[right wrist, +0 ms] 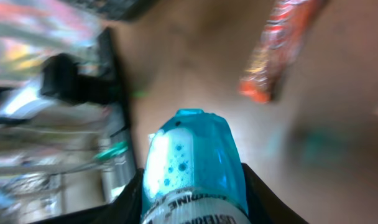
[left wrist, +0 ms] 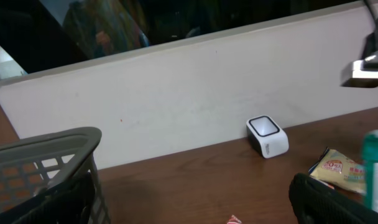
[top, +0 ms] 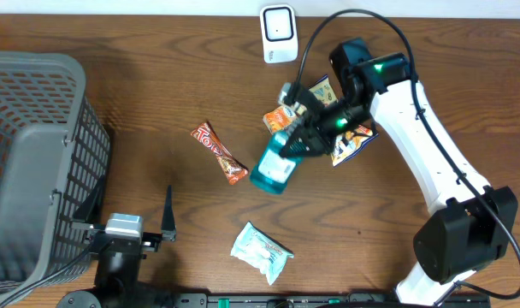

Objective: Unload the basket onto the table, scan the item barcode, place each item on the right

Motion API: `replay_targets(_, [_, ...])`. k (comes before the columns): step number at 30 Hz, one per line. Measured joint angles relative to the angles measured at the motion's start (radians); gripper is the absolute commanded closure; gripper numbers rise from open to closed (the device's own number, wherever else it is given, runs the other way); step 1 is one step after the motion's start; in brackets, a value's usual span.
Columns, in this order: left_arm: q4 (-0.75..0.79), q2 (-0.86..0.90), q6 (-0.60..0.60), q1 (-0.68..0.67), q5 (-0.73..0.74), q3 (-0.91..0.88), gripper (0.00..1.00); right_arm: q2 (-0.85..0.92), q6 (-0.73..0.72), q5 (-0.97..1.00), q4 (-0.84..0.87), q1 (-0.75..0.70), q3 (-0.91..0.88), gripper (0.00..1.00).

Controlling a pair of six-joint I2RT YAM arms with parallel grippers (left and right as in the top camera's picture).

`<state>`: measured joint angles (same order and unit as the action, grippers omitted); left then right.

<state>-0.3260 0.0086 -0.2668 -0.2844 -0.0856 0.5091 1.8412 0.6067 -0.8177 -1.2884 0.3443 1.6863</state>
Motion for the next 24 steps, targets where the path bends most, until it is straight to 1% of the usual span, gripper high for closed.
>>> replay_targets(4, [0.000, 0.000, 0.000, 0.000, 0.000, 0.000, 0.00, 0.000, -0.209, 0.210, 0.155, 0.010, 0.000, 0.99])
replay_targets(10, [-0.006, 0.000, 0.000, 0.000, 0.000, 0.000, 0.00, 0.000, -0.426, 0.565, 0.271, 0.078, 0.006, 0.99])
replay_targets(12, [-0.007, 0.000, 0.000, 0.000, 0.000, 0.000, 0.00, 0.000, -0.461, 0.660, 0.298, 0.103, 0.016, 0.99])
replay_targets(15, [-0.007, 0.000, 0.000, 0.000, 0.000, 0.000, 0.00, 0.001, -0.497, 0.810, 0.387, 0.139, 0.032, 0.99])
replay_targets(20, [-0.008, 0.000, 0.000, 0.000, 0.000, 0.000, 0.00, 0.010, -0.521, 0.971, 0.529, 0.163, 0.045, 0.99])
replay_targets(24, [-0.008, 0.000, 0.000, 0.000, 0.000, 0.000, 0.00, 0.069, -0.528, 1.085, 0.642, 0.165, 0.078, 0.99])
